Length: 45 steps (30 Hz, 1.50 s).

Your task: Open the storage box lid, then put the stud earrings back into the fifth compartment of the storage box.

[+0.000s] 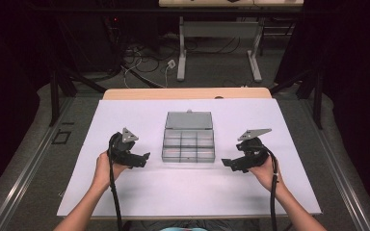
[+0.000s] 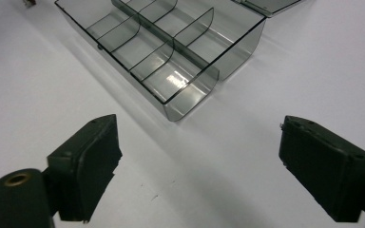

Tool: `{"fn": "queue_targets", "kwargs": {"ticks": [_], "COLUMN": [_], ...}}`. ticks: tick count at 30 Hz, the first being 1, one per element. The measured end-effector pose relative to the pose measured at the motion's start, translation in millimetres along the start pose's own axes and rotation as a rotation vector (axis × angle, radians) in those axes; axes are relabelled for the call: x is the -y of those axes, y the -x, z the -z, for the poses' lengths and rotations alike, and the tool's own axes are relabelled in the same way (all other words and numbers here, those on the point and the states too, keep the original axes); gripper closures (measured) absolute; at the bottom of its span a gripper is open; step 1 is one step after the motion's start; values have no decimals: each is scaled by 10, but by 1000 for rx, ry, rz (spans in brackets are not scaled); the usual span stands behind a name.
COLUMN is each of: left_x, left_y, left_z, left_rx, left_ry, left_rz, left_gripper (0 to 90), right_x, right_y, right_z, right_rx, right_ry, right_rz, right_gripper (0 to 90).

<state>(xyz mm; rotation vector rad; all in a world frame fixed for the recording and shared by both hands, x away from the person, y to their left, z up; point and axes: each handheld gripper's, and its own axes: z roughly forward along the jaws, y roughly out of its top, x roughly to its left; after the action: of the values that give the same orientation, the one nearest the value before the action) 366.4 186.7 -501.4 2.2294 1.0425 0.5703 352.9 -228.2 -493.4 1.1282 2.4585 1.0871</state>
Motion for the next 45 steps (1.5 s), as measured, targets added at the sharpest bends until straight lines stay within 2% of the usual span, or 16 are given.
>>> {"fn": "queue_targets", "kwargs": {"ticks": [3,5,10,17,20,26,27,32,33,34,37,40,44,45], "left_x": [33,54,86,98,102,120,129,159,166,167,185,197,211,215], "left_y": [-9,-13,-44,-74,-104,-169,-178,-253,-266,-279,-306,-330,-326,-324], "left_z": [32,44,68,56,46,39,31,13,-1,-2,-24,-16,0,0], "left_rx": [-3,-7,-13,-24,-40,-66,-76,-85,-89,-84,-89,-89,-63,-61], "left_ry": [-2,-5,-16,-26,-15,-57,-51,-103,-98,-116,-129,-134,-149,-150], "left_rz": [-3,1,9,17,22,37,44,66,70,76,94,91,93,96], "left_gripper": [65,64,63,60,65,84,88,99,106,118,157,173,216,223], "right_x": [35,36,68,112,113,101,96,93,97,99,100,97,96,102], "right_y": [-16,-29,-37,-56,-57,-52,-52,-43,-43,-44,-45,-49,-56,-61], "right_z": [15,51,74,58,52,52,50,21,16,15,15,-1,-14,-24], "right_rx": [-17,-19,-27,-29,-29,-25,-21,-23,-26,-28,-34,-32,-33,-32], "right_ry": [14,-2,9,-15,-39,-19,-19,-34,-31,-31,-35,-32,-50,-40], "right_rz": [-1,-6,20,29,30,30,31,35,35,37,35,38,45,44], "right_gripper": [89,83,57,43,40,31,28,26,26,25,22,22,22,22]}}
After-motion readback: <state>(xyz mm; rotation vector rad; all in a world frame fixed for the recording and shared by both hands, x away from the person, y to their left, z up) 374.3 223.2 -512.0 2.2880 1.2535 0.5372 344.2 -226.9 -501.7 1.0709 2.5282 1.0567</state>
